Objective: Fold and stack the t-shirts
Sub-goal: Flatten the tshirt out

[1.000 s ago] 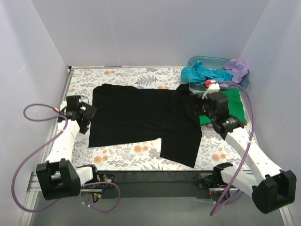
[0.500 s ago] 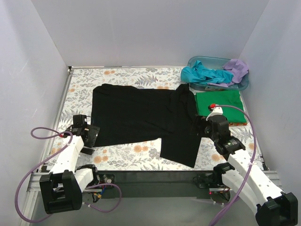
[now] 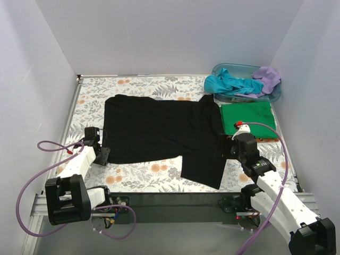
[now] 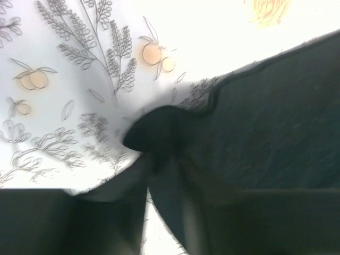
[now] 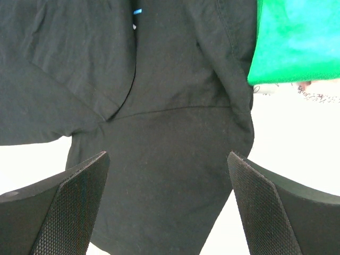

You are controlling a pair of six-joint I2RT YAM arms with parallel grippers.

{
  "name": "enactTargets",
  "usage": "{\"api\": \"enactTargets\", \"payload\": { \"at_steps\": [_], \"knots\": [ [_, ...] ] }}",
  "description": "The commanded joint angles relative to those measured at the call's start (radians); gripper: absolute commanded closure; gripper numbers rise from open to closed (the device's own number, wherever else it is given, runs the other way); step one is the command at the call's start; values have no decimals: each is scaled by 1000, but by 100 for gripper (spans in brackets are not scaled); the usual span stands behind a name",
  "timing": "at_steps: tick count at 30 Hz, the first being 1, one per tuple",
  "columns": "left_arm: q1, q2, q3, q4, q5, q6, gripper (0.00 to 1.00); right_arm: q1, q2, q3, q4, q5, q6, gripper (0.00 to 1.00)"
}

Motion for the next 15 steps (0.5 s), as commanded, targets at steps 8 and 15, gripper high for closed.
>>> {"api": "enactTargets", "payload": {
  "at_steps": [8,15],
  "knots": [
    [5,138,-27,133,-9,30,100,0,-85,69,-185,-73,-38,1],
    [4,-37,-46,117,-26,82,100,423,38,108,-366,157,189,2]
  ]
}}
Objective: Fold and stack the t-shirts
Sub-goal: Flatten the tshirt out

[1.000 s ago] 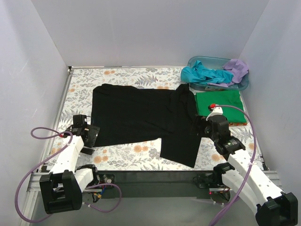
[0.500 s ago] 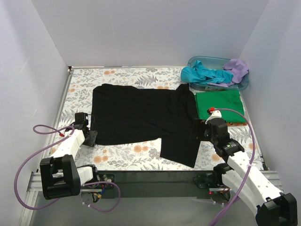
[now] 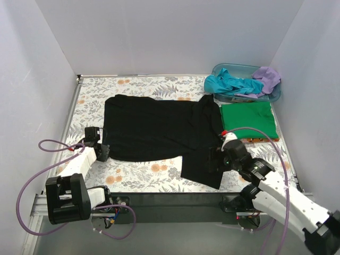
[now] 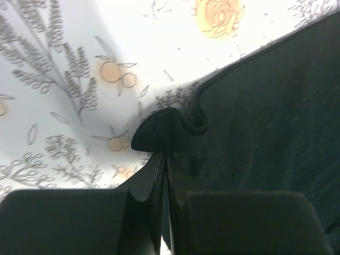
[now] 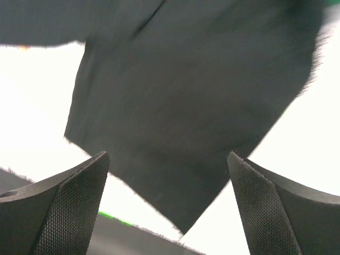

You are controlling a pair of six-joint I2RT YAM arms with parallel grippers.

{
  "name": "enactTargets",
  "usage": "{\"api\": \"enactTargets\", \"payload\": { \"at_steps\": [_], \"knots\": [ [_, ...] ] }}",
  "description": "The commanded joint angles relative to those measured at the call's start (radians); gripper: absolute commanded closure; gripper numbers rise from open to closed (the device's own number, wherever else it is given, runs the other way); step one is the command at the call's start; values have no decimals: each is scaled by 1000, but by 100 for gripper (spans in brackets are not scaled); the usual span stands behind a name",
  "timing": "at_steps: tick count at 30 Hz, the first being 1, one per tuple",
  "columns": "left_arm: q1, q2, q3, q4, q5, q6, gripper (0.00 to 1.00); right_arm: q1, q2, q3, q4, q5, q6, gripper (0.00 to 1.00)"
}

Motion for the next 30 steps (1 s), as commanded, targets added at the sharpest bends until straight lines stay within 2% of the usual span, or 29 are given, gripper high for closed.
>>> {"api": "enactTargets", "payload": {
  "at_steps": [1,8,18,21,22,24,25,27,28,30],
  "knots": [
    [4,-90,-28,-45,-34,49,100,306,128,58,-120,190,187,2],
    [5,-141,-33,-48,6,61,100,553,196,30,-160,214,398,2],
    [2,-105,-35,-33,48,80,100,569,337,12,-156,318,477,7],
    [4,-108,-33,-33,49,81,100,569,369,10,-151,330,486,17],
    [5,-112,-35,-31,48,83,100,569,376,3,-150,335,495,26],
    [4,-115,-33,-33,45,80,100,569,395,-8,-139,336,501,36],
    [4,-116,-33,-33,45,81,100,569,403,-14,-130,338,507,45],
    [4,-118,-30,-39,40,78,100,569,423,-31,-118,327,510,51],
    [5,-122,-28,-42,40,78,100,570,429,-34,-107,326,513,60],
    [4,-124,-28,-45,38,73,100,570,438,-42,-102,329,515,68]
  ]
}}
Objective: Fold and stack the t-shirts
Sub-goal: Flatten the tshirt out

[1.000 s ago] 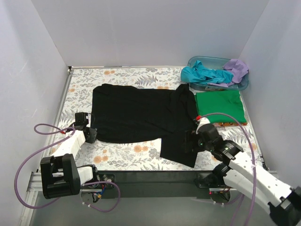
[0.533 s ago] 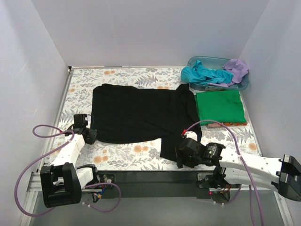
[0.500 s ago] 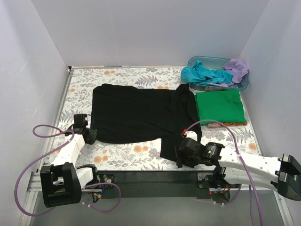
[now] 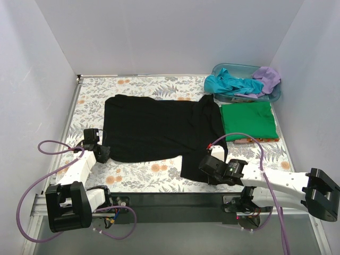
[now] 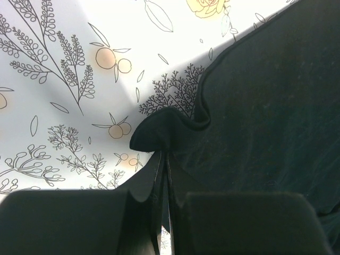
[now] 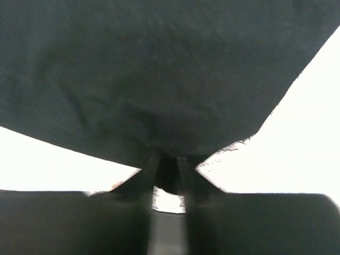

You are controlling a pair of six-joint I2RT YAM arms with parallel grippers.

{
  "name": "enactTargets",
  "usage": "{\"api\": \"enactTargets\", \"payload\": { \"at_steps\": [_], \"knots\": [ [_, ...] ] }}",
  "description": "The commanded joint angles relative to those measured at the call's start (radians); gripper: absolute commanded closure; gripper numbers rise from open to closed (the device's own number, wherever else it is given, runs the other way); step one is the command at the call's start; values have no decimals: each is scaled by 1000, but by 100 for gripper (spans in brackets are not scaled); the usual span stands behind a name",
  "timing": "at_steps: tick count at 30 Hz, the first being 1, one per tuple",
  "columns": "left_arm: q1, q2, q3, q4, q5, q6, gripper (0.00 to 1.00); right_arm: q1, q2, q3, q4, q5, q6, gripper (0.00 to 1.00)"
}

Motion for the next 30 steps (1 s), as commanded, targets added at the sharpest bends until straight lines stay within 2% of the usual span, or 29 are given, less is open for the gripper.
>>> {"api": "enactTargets", "payload": {
  "at_steps": [1,3,4,8,13,17,21,24,25,30],
  "knots": [
    [4,-25,6,-10,2,2,100,4,57,-78,37,-15,60,82],
    [4,-30,9,-18,0,-1,100,4,31,-76,35,2,60,96],
    [5,-35,15,-27,0,-2,100,4,17,-76,35,11,52,99],
    [4,-87,36,-53,8,1,100,4,-115,-50,34,69,21,99],
    [4,-197,116,-121,60,37,100,4,-287,101,17,215,-107,99],
    [5,-292,318,-187,112,86,100,4,-396,291,15,344,-224,99],
    [4,-354,531,-234,115,93,100,3,-425,486,24,421,-344,99],
    [5,-357,668,-277,89,94,100,3,-417,652,44,447,-480,99],
    [4,-343,764,-290,79,94,100,3,-411,692,57,444,-509,99],
    [4,-279,1021,-322,89,111,100,4,-358,974,107,389,-687,99]
  ]
}}
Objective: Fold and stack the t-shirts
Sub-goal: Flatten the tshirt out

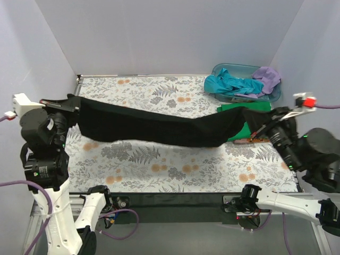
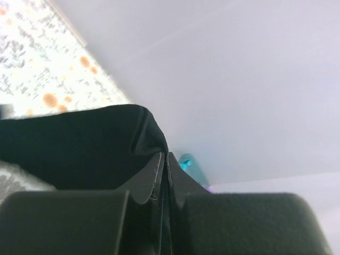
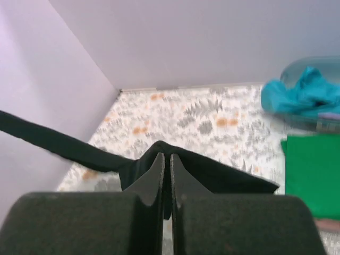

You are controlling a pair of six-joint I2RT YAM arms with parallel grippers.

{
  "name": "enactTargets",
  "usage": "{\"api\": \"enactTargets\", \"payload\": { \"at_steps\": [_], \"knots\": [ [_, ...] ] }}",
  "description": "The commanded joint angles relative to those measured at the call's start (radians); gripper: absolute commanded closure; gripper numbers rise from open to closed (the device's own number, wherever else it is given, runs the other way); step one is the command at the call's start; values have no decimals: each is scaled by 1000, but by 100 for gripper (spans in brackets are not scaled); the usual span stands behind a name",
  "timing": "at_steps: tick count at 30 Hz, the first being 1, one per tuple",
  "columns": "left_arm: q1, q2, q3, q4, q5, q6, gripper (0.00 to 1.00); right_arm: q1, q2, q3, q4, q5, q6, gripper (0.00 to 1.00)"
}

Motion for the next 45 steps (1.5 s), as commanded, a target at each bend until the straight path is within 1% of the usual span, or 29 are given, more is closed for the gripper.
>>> {"api": "enactTargets", "payload": {
  "at_steps": [1,3,4,6,8,9,11,16,18,20,22,24,25,26,27,28,29,30,31,32,33,34,36,37,40,42,43,44,45],
  "knots": [
    [4,48,198,-56,8,30,100,3,36,183,82,-4,-195,99],
    [5,75,278,-82,-1,39,100,3,62,293,89,-72,-248,99],
    [5,81,369,-91,-10,45,100,3,77,327,89,-105,-262,99],
    [4,95,457,-118,-34,49,100,3,88,422,90,-223,-301,99],
    [4,97,534,-135,-41,53,100,3,105,488,87,-305,-324,99],
    [4,92,607,-148,-42,55,100,3,111,515,89,-372,-341,99],
    [4,81,671,-149,-48,59,100,3,125,585,89,-438,-342,99],
    [4,54,751,-142,-81,70,100,3,154,671,107,-560,-355,99],
    [4,54,769,-142,-93,75,100,3,167,687,116,-560,-361,99],
    [4,61,772,-137,-94,82,100,3,174,679,127,-513,-373,99],
    [2,66,728,-131,-94,90,100,3,177,639,154,-451,-402,99],
    [2,65,667,-97,-104,92,100,3,193,586,212,-294,-465,99],
    [2,66,587,-82,-105,93,100,3,215,570,236,-229,-491,99],
    [4,72,550,-68,-110,93,100,3,231,553,265,-166,-526,99],
    [2,86,509,-38,-114,92,100,3,245,530,349,-30,-599,99],
    [4,129,404,8,-151,85,100,3,290,410,562,141,-772,99],
    [4,129,372,9,-151,87,100,3,308,409,564,200,-773,99],
    [4,165,346,42,-162,85,100,3,324,376,759,240,-915,99],
    [2,190,319,59,-180,81,100,0,366,337,818,258,-968,99],
    [2,210,274,106,-183,87,100,-9,393,338,852,256,-1014,99],
    [4,257,252,127,-189,87,100,-29,421,346,871,240,-1016,99],
    [4,278,239,148,-205,85,100,-90,476,360,874,215,-1008,99],
    [4,343,202,208,-217,84,100,-189,544,387,874,154,-959,99],
    [4,362,191,226,-226,79,100,-266,611,395,874,132,-948,99],
    [2,425,130,343,-237,84,100,-386,738,415,873,28,-882,99],
    [4,501,117,412,-248,101,100,-439,798,421,874,-70,-811,99],
    [5,535,110,433,-245,108,100,-468,861,430,874,-101,-784,99],
    [4,567,113,453,-248,118,100,-520,896,441,874,-122,-755,99],
    [5,636,119,484,-255,128,100,-545,933,479,874,-179,-719,99]
  ]
}}
